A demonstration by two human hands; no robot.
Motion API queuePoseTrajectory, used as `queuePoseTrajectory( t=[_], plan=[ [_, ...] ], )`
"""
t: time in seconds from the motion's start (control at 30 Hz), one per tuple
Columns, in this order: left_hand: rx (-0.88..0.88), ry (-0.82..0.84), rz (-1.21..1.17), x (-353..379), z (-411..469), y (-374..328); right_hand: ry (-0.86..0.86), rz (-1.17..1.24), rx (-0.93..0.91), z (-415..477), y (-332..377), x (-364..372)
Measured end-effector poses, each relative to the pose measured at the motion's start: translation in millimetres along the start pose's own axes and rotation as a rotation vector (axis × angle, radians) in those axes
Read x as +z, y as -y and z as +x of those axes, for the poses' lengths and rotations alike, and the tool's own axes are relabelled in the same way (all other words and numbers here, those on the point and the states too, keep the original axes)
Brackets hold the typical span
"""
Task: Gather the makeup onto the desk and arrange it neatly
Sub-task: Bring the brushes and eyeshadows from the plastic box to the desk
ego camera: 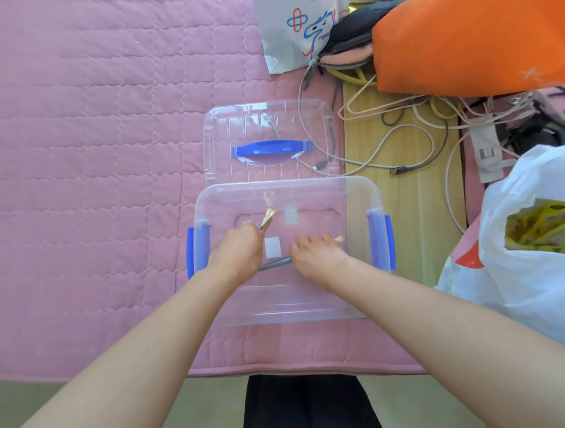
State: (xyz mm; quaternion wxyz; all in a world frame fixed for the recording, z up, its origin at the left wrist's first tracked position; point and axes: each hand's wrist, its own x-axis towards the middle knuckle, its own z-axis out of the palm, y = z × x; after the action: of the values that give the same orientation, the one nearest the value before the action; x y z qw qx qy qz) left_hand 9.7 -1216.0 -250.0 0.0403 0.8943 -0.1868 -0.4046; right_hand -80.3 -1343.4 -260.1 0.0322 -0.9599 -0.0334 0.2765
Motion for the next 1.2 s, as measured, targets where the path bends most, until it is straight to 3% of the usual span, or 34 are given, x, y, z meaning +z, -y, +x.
queuePoseTrajectory(
  t=[0.1,0.23,0.4,0.63,0.73,0.87,1.2],
  plan=[
    [-0.039,-0.031,-0.104,-11.0,-18.5,-0.9,0.132,0.001,-0.06,-14.0,-5.0,-18.3],
    [-0.058,-0.126,-0.384,-36.3,-57.8,-10.5,0.122,0.023,-0.05,-37.2,-6.9,-62.0],
    [-0.071,-0.181,-0.667,-61.5,-118.1,-19.7,0.122,0.239,0.017,-79.3,-4.0,-116.5],
    [-0.095,-0.34,-1.029,-95.3,-210.8,-35.4,0.118,0.809,0.164,-147.7,0.4,-155.4],
    [-0.119,-0.327,-1.184,-103.1,-248.6,-43.4,0.115,1.191,0.303,-178.4,11.1,-181.5],
    [-0.174,-0.319,-1.257,-101.8,-295.9,-55.0,0.132,1.515,0.359,-220.0,26.6,-212.3],
    [-0.262,-0.449,-1.398,-74.4,-394.5,-59.1,0.187,1.651,0.3,-282.7,68.7,-240.0]
  ],
)
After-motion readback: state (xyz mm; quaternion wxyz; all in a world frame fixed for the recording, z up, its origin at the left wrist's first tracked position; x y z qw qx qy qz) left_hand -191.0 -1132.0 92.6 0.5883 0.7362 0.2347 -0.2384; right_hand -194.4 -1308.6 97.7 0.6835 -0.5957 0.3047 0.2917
